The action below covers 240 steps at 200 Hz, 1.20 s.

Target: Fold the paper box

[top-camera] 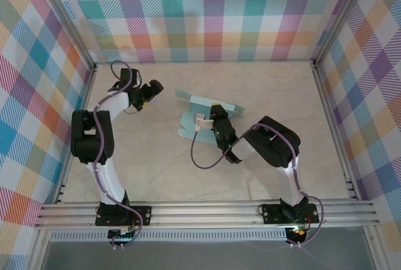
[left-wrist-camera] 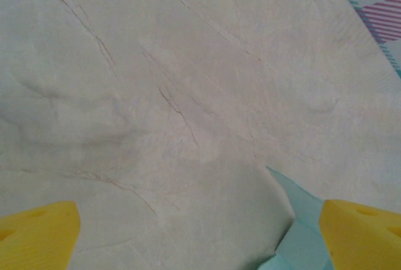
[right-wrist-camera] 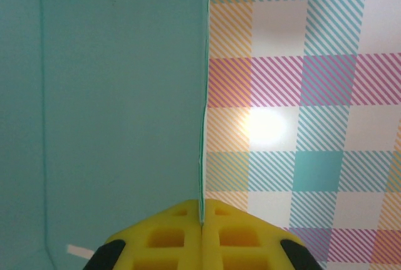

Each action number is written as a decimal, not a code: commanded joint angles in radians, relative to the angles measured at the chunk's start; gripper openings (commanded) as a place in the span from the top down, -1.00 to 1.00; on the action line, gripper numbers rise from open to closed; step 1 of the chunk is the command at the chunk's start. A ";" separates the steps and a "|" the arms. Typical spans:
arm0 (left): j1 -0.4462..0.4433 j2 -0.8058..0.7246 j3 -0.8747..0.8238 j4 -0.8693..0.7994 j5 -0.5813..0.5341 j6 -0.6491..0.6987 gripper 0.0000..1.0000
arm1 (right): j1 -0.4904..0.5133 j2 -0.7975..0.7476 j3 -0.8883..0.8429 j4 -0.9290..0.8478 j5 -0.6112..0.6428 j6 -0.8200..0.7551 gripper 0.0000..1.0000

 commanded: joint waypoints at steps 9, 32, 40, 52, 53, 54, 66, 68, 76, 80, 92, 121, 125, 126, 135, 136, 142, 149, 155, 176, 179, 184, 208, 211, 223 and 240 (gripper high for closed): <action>0.000 0.041 0.074 -0.098 0.047 0.046 -0.88 | 0.025 -0.062 -0.028 -0.091 -0.002 0.062 1.00; -0.013 0.042 0.114 -0.113 0.034 0.052 -1.00 | 0.027 -0.059 -0.023 -0.058 -0.002 0.050 1.00; -0.015 0.045 0.134 -0.118 0.025 0.051 -1.00 | 0.027 -0.056 -0.015 -0.055 0.003 0.049 1.00; -0.017 0.055 0.172 -0.131 0.025 0.054 -1.00 | 0.026 -0.056 -0.004 -0.060 0.006 0.056 1.00; -0.017 0.056 0.175 -0.132 0.026 0.054 -1.00 | 0.026 -0.056 -0.003 -0.064 0.006 0.056 1.00; -0.016 0.056 0.178 -0.134 0.027 0.054 -1.00 | 0.025 -0.055 -0.001 -0.067 0.006 0.058 1.00; -0.020 0.074 0.222 -0.149 0.039 0.057 -1.00 | 0.019 -0.051 0.015 -0.114 0.005 0.081 1.00; -0.020 0.077 0.229 -0.153 0.040 0.059 -1.00 | 0.017 -0.049 0.019 -0.127 0.005 0.086 1.00; -0.028 0.093 0.258 -0.162 0.053 0.061 -1.00 | 0.009 -0.037 0.031 -0.155 0.004 0.103 1.00; -0.033 0.102 0.273 -0.172 0.059 0.064 -1.00 | 0.006 -0.028 0.037 -0.147 0.003 0.103 1.00; -0.051 0.136 0.333 -0.215 0.079 0.079 -0.96 | 0.000 0.011 0.060 -0.100 0.003 0.074 1.00; -0.110 0.226 0.467 -0.310 0.127 0.153 -0.92 | -0.007 0.041 0.090 -0.079 -0.001 0.063 1.00; -0.116 0.239 0.487 -0.319 0.130 0.167 -0.94 | -0.007 0.039 0.090 -0.085 -0.001 0.069 1.00; -0.118 0.242 0.491 -0.323 0.130 0.171 -0.95 | -0.007 0.038 0.090 -0.086 -0.001 0.069 1.00; -0.130 0.272 0.534 -0.342 0.138 0.204 -0.97 | -0.008 0.036 0.089 -0.091 -0.002 0.077 1.00; -0.131 0.276 0.539 -0.343 0.140 0.206 -0.98 | -0.009 0.036 0.088 -0.091 -0.001 0.078 1.00; -0.135 0.299 0.569 -0.359 0.155 0.219 -0.98 | -0.008 0.036 0.087 -0.091 -0.001 0.078 1.00; -0.139 0.328 0.604 -0.382 0.174 0.226 -0.95 | -0.008 0.034 0.086 -0.091 -0.002 0.078 1.00; -0.139 0.352 0.631 -0.398 0.196 0.227 -0.90 | -0.010 0.031 0.086 -0.094 -0.001 0.080 1.00; -0.139 0.395 0.657 -0.398 0.261 0.204 -0.72 | -0.013 0.019 0.084 -0.121 -0.002 0.094 1.00; -0.139 0.398 0.657 -0.395 0.275 0.197 -0.70 | -0.013 0.018 0.084 -0.126 -0.001 0.096 1.00; -0.139 0.399 0.656 -0.389 0.296 0.189 -0.67 | -0.014 0.016 0.084 -0.131 -0.002 0.099 1.00; -0.139 0.388 0.631 -0.372 0.383 0.145 -0.53 | -0.019 0.016 0.084 -0.142 0.000 0.102 1.00; -0.140 0.384 0.622 -0.365 0.395 0.138 -0.51 | -0.019 0.016 0.085 -0.142 -0.001 0.103 1.00; -0.140 0.357 0.569 -0.320 0.442 0.120 -0.48 | -0.023 0.013 0.087 -0.152 0.000 0.108 1.00; -0.140 0.309 0.485 -0.253 0.473 0.121 -0.48 | -0.031 0.005 0.091 -0.181 0.000 0.128 1.00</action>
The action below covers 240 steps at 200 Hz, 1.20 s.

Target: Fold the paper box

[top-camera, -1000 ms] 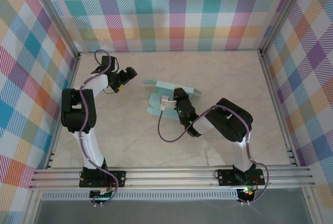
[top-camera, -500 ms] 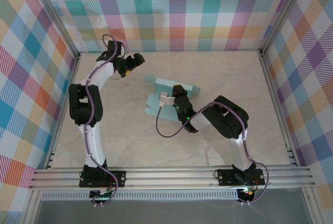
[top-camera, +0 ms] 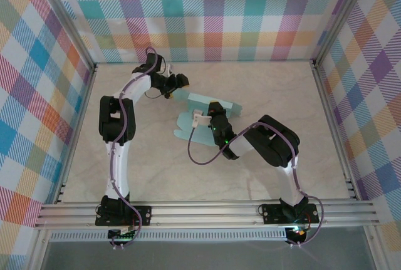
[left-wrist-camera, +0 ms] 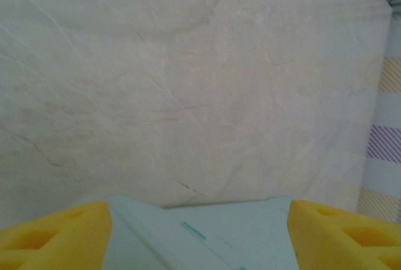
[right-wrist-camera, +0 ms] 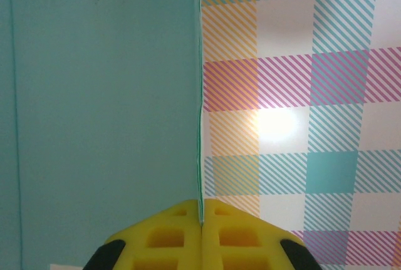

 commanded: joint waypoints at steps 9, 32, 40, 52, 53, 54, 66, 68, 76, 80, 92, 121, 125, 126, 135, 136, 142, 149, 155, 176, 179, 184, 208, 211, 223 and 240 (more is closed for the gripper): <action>0.004 -0.105 -0.136 0.104 0.114 -0.023 -0.49 | -0.014 -0.024 0.005 -0.111 -0.003 0.077 1.00; 0.003 -0.148 -0.221 0.186 0.130 -0.026 -0.50 | -0.027 -0.044 0.001 -0.157 -0.004 0.104 1.00; 0.003 -0.154 -0.238 0.209 0.157 -0.035 -0.52 | -0.031 -0.050 0.000 -0.176 -0.018 0.113 1.00; -0.001 -0.165 -0.264 0.246 0.192 -0.050 -0.54 | -0.036 -0.063 -0.005 -0.206 -0.051 0.129 1.00; -0.002 -0.166 -0.266 0.248 0.193 -0.051 -0.54 | -0.036 -0.064 -0.005 -0.209 -0.053 0.130 1.00; -0.002 -0.167 -0.269 0.252 0.195 -0.052 -0.54 | -0.037 -0.065 -0.006 -0.212 -0.055 0.131 1.00; -0.011 -0.185 -0.297 0.258 0.200 -0.054 -0.56 | -0.039 -0.082 -0.011 -0.237 -0.077 0.146 1.00; -0.013 -0.190 -0.303 0.288 0.198 -0.054 -0.56 | -0.039 -0.083 -0.012 -0.239 -0.080 0.147 1.00; -0.018 -0.206 -0.326 0.318 0.193 -0.057 -0.56 | -0.039 -0.092 -0.018 -0.246 -0.094 0.153 1.00; -0.019 -0.216 -0.343 0.333 0.189 -0.060 -0.56 | -0.039 -0.098 -0.022 -0.250 -0.102 0.155 1.00; -0.025 -0.245 -0.392 0.387 0.179 -0.083 -0.57 | -0.038 -0.116 -0.038 -0.255 -0.128 0.163 1.00; -0.028 -0.330 -0.518 0.512 0.161 -0.166 -0.60 | -0.017 -0.167 -0.075 -0.253 -0.157 0.168 1.00; -0.029 -0.342 -0.536 0.526 0.158 -0.178 -0.60 | -0.012 -0.174 -0.079 -0.258 -0.158 0.168 1.00; -0.029 -0.346 -0.541 0.529 0.157 -0.180 -0.60 | -0.011 -0.176 -0.081 -0.259 -0.158 0.168 1.00; -0.036 -0.376 -0.577 0.545 0.151 -0.191 -0.60 | 0.001 -0.192 -0.091 -0.263 -0.159 0.168 1.00; -0.036 -0.380 -0.584 0.547 0.151 -0.193 -0.60 | 0.002 -0.194 -0.092 -0.264 -0.159 0.168 1.00; -0.039 -0.401 -0.609 0.550 0.142 -0.195 -0.60 | 0.009 -0.205 -0.100 -0.268 -0.158 0.171 1.00; -0.044 -0.424 -0.631 0.547 0.132 -0.197 -0.60 | 0.017 -0.217 -0.107 -0.276 -0.157 0.172 1.00; -0.047 -0.443 -0.652 0.546 0.128 -0.199 -0.60 | 0.024 -0.226 -0.111 -0.284 -0.156 0.175 1.00; -0.063 -0.483 -0.698 0.541 0.111 -0.202 -0.62 | 0.034 -0.252 -0.123 -0.298 -0.148 0.177 1.00; -0.066 -0.483 -0.699 0.537 0.111 -0.202 -0.62 | 0.033 -0.254 -0.124 -0.305 -0.147 0.178 1.00; -0.071 -0.482 -0.703 0.533 0.114 -0.202 -0.62 | 0.033 -0.255 -0.124 -0.312 -0.146 0.182 1.00; -0.082 -0.457 -0.704 0.519 0.096 -0.196 -0.64 | 0.025 -0.234 -0.107 -0.320 -0.135 0.188 1.00; -0.081 -0.455 -0.697 0.511 0.088 -0.190 -0.64 | 0.022 -0.230 -0.100 -0.326 -0.131 0.186 1.00; -0.081 -0.447 -0.661 0.446 0.040 -0.143 -0.70 | 0.011 -0.207 -0.074 -0.328 -0.112 0.185 1.00; -0.078 -0.447 -0.608 0.372 -0.021 -0.089 -0.78 | 0.004 -0.210 -0.034 -0.382 -0.110 0.223 1.00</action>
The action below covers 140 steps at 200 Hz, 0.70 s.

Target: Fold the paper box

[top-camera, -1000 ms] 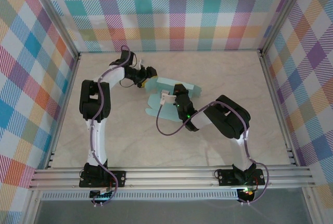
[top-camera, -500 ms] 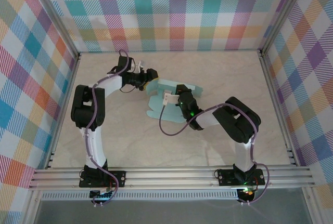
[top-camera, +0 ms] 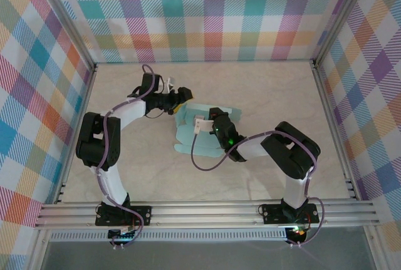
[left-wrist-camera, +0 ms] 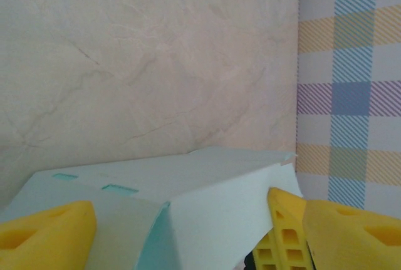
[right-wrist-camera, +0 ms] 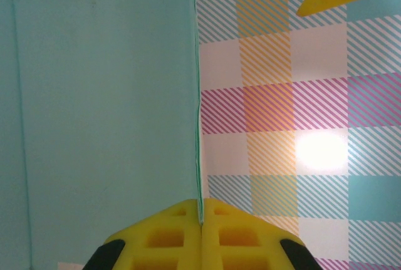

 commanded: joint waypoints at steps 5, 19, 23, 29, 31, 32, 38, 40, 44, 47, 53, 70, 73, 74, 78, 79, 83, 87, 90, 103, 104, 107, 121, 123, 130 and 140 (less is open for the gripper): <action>-0.002 0.006 0.081 -0.105 -0.086 0.080 -0.78 | -0.019 0.005 0.068 -0.121 0.010 0.090 1.00; 0.004 0.016 0.120 -0.128 -0.078 0.083 -0.79 | -0.033 -0.029 0.105 -0.297 -0.039 0.166 1.00; 0.005 0.019 0.130 -0.136 -0.079 0.085 -0.79 | -0.038 -0.037 0.121 -0.363 -0.056 0.184 1.00; 0.005 0.023 0.144 -0.145 -0.083 0.086 -0.80 | -0.046 -0.049 0.138 -0.428 -0.080 0.215 1.00; 0.006 0.024 0.146 -0.147 -0.086 0.087 -0.80 | -0.050 -0.052 0.143 -0.441 -0.090 0.222 1.00; 0.006 0.025 0.149 -0.149 -0.086 0.088 -0.80 | -0.050 -0.054 0.146 -0.453 -0.094 0.225 1.00; 0.006 0.027 0.158 -0.156 -0.093 0.092 -0.80 | -0.057 -0.060 0.159 -0.500 -0.115 0.236 1.00; 0.006 0.028 0.161 -0.158 -0.095 0.092 -0.81 | -0.058 -0.062 0.162 -0.510 -0.117 0.236 1.00; 0.007 0.028 0.167 -0.161 -0.097 0.096 -0.81 | -0.060 -0.063 0.167 -0.522 -0.124 0.237 1.00; 0.008 0.029 0.170 -0.164 -0.098 0.097 -0.81 | -0.062 -0.064 0.170 -0.526 -0.127 0.235 1.00; 0.009 0.028 0.175 -0.166 -0.102 0.098 -0.81 | -0.065 -0.066 0.174 -0.533 -0.132 0.228 1.00; 0.012 0.034 0.184 -0.172 -0.096 0.103 -0.82 | -0.073 -0.064 0.183 -0.557 -0.147 0.217 1.00; 0.013 0.035 0.187 -0.173 -0.095 0.104 -0.82 | -0.075 -0.065 0.186 -0.572 -0.154 0.219 1.00; 0.013 0.035 0.187 -0.174 -0.094 0.104 -0.82 | -0.076 -0.066 0.187 -0.578 -0.158 0.220 1.00; 0.014 0.038 0.188 -0.177 -0.093 0.105 -0.82 | -0.079 -0.066 0.192 -0.601 -0.167 0.224 1.00; 0.014 0.039 0.189 -0.177 -0.092 0.105 -0.82 | -0.080 -0.067 0.193 -0.605 -0.169 0.226 1.00; 0.015 0.042 0.191 -0.181 -0.092 0.106 -0.82 | -0.083 -0.067 0.197 -0.621 -0.180 0.230 1.00; 0.015 0.044 0.192 -0.183 -0.092 0.106 -0.82 | -0.084 -0.069 0.201 -0.638 -0.190 0.235 1.00; 0.017 0.045 0.192 -0.184 -0.091 0.106 -0.82 | -0.086 -0.069 0.203 -0.649 -0.197 0.236 1.00; 0.021 0.046 0.189 -0.184 -0.098 0.111 -0.82 | -0.088 -0.068 0.208 -0.661 -0.203 0.236 1.00; 0.021 0.046 0.187 -0.183 -0.099 0.111 -0.82 | -0.089 -0.068 0.208 -0.662 -0.203 0.236 1.00; 0.022 0.046 0.186 -0.181 -0.102 0.113 -0.82 | -0.089 -0.068 0.207 -0.660 -0.202 0.234 1.00; 0.035 0.039 0.168 -0.159 -0.119 0.118 -0.82 | -0.090 -0.070 0.206 -0.667 -0.200 0.234 1.00; 0.037 0.037 0.165 -0.156 -0.124 0.117 -0.82 | -0.090 -0.070 0.207 -0.670 -0.200 0.234 1.00; 0.048 0.034 0.155 -0.149 -0.146 0.119 -0.83 | -0.091 -0.070 0.206 -0.671 -0.197 0.234 1.00; 0.065 0.024 0.137 -0.133 -0.176 0.120 -0.83 | -0.093 -0.070 0.202 -0.666 -0.196 0.232 1.00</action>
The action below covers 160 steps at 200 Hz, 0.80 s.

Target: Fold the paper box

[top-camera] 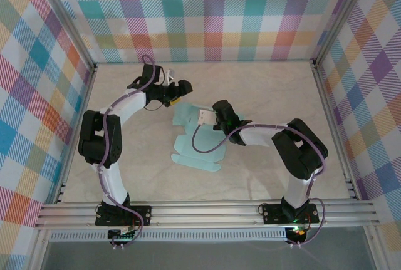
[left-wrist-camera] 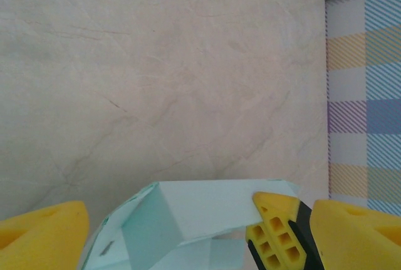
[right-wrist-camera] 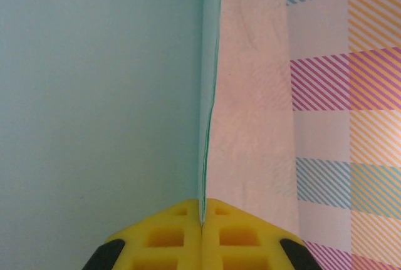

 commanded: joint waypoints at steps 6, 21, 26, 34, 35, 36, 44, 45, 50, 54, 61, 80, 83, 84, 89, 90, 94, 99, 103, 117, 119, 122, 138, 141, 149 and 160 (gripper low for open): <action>0.059 -0.020 -0.047 0.044 -0.077 0.026 -0.84 | -0.005 -0.019 0.012 -0.068 -0.031 0.017 1.00; 0.087 -0.027 -0.082 0.080 -0.110 0.019 -0.86 | -0.006 -0.020 0.008 -0.051 -0.022 0.013 1.00; 0.096 -0.025 -0.084 0.078 -0.117 0.015 -0.86 | -0.006 -0.020 0.005 -0.046 -0.019 0.011 1.00; 0.110 -0.016 -0.086 0.072 -0.128 0.012 -0.86 | -0.006 -0.021 0.003 -0.034 -0.016 0.008 1.00; 0.110 -0.015 -0.088 0.072 -0.128 0.013 -0.86 | -0.006 -0.021 0.002 -0.033 -0.015 0.008 1.00; 0.112 -0.014 -0.088 0.072 -0.129 0.013 -0.86 | -0.006 -0.021 0.003 -0.033 -0.015 0.008 1.00; 0.123 -0.006 -0.096 0.077 -0.135 0.004 -0.87 | -0.006 -0.020 0.001 -0.024 -0.012 0.006 1.00; 0.123 -0.004 -0.098 0.078 -0.135 0.003 -0.86 | -0.006 -0.020 0.001 -0.023 -0.011 0.006 1.00; 0.132 -0.001 -0.105 0.086 -0.139 -0.006 -0.86 | -0.006 -0.021 0.001 -0.016 -0.009 0.004 1.00; 0.136 0.004 -0.110 0.092 -0.141 -0.008 -0.85 | -0.006 -0.020 -0.001 -0.010 -0.008 0.002 1.00; 0.142 0.011 -0.115 0.096 -0.150 -0.007 -0.80 | -0.006 -0.020 -0.002 -0.002 -0.005 -0.001 1.00; 0.145 0.043 -0.088 0.026 -0.200 0.032 -0.54 | -0.006 -0.022 -0.002 0.007 -0.001 -0.005 1.00; 0.145 0.048 -0.080 0.010 -0.205 0.037 -0.51 | -0.005 -0.023 -0.002 0.006 -0.001 -0.005 1.00; 0.145 0.050 -0.077 0.005 -0.207 0.038 -0.49 | -0.005 -0.024 -0.002 0.007 0.000 -0.005 1.00; 0.143 0.060 -0.064 -0.019 -0.210 0.049 -0.45 | -0.006 -0.024 -0.002 0.010 0.001 -0.005 1.00; 0.143 0.064 -0.061 -0.024 -0.210 0.050 -0.44 | -0.006 -0.025 -0.002 0.010 0.001 -0.005 1.00; 0.143 0.071 -0.052 -0.036 -0.213 0.059 -0.39 | -0.005 -0.025 -0.002 0.011 0.001 -0.004 1.00; 0.143 0.082 -0.042 -0.077 -0.218 0.068 -0.32 | -0.006 -0.027 -0.002 0.012 0.001 -0.003 1.00; 0.141 0.090 -0.030 -0.097 -0.219 0.078 -0.23 | -0.005 -0.029 -0.002 0.010 0.001 -0.002 1.00; 0.126 0.117 0.015 -0.159 -0.216 0.128 -0.02 | -0.004 -0.031 0.000 0.012 0.000 0.002 1.00; 0.123 0.119 0.020 -0.167 -0.215 0.135 -0.02 | -0.005 -0.031 0.000 0.011 0.000 0.002 1.00; 0.118 0.124 0.029 -0.180 -0.213 0.148 -0.02 | -0.005 -0.031 0.001 0.012 0.001 0.002 1.00; 0.088 0.143 0.065 -0.224 -0.199 0.208 -0.01 | -0.004 -0.031 0.002 0.014 -0.001 0.005 1.00; 0.082 0.145 0.068 -0.228 -0.196 0.219 0.00 | -0.005 -0.031 0.003 0.014 -0.002 0.004 1.00; 0.071 0.148 0.069 -0.227 -0.180 0.248 0.14 | -0.005 -0.031 0.004 0.014 -0.002 0.004 1.00; 0.061 0.146 0.049 -0.196 -0.154 0.268 0.16 | -0.006 -0.030 0.007 0.017 -0.001 0.004 1.00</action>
